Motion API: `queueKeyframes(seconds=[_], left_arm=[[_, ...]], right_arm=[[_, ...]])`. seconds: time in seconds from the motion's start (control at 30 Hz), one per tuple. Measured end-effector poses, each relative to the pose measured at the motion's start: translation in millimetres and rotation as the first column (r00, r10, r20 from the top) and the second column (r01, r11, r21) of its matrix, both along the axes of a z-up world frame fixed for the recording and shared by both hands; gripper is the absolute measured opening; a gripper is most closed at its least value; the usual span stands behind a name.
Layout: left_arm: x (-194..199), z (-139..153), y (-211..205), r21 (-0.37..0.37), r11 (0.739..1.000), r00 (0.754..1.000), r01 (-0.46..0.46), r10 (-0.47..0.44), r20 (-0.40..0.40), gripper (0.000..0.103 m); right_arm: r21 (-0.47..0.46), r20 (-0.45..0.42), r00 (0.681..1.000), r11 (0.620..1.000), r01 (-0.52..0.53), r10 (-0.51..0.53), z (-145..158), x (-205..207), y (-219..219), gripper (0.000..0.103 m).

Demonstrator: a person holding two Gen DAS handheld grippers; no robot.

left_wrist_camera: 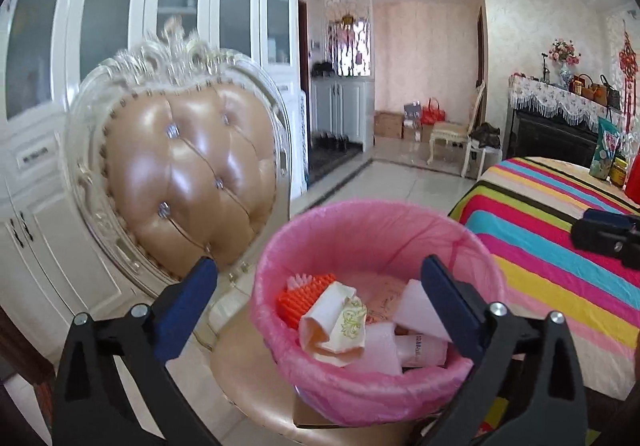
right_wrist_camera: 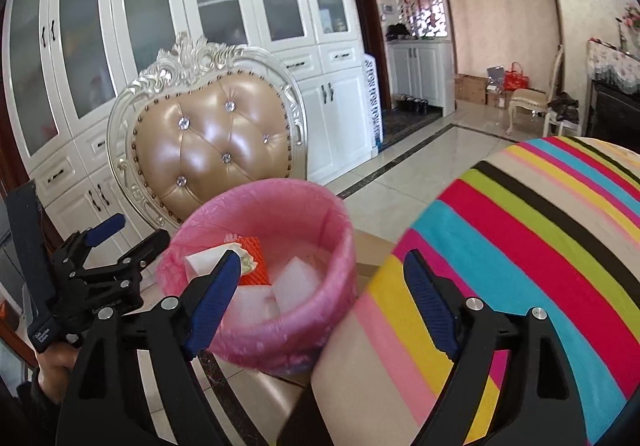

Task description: Collect trash

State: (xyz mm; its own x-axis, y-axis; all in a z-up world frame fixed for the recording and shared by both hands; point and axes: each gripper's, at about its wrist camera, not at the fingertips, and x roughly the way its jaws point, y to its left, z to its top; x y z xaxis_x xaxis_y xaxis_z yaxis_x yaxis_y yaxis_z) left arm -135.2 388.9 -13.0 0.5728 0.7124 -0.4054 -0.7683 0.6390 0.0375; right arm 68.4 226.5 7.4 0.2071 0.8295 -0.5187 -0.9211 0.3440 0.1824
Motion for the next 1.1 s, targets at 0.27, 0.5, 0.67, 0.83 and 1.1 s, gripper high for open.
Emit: queueKeyframes(seconds=[0.27,0.5,0.67,0.83,1.1], left_arm=[[-15,17,-58,0.050,0.998,0.999,-0.040,0.039,0.026,0.098],[-35,27,-103,0.061,0.998,0.999,0.019,-0.022,0.040,0.098],[-42,35,-124,0.092,0.996,0.999,-0.012,0.009,0.035,0.098],[-47,36,-133,0.095,0.995,0.999,-0.026,0.023,0.034,0.099],[-51,34,-129,0.045,0.998,0.999,-0.034,0.032,0.040,0.099]], right_arm=[[0.081,0.079,0.997,0.997,0.021,-0.027,12,-20,-67,0.091],[0.098,0.090,0.996,0.995,-0.017,0.008,4,-22,-82,0.091],[0.107,0.124,0.992,0.994,-0.035,0.022,6,-30,-84,0.091],[0.121,0.127,0.991,0.991,-0.050,0.034,10,-31,-86,0.091],[0.132,0.151,0.988,0.990,-0.057,0.037,13,-40,-87,0.091]])
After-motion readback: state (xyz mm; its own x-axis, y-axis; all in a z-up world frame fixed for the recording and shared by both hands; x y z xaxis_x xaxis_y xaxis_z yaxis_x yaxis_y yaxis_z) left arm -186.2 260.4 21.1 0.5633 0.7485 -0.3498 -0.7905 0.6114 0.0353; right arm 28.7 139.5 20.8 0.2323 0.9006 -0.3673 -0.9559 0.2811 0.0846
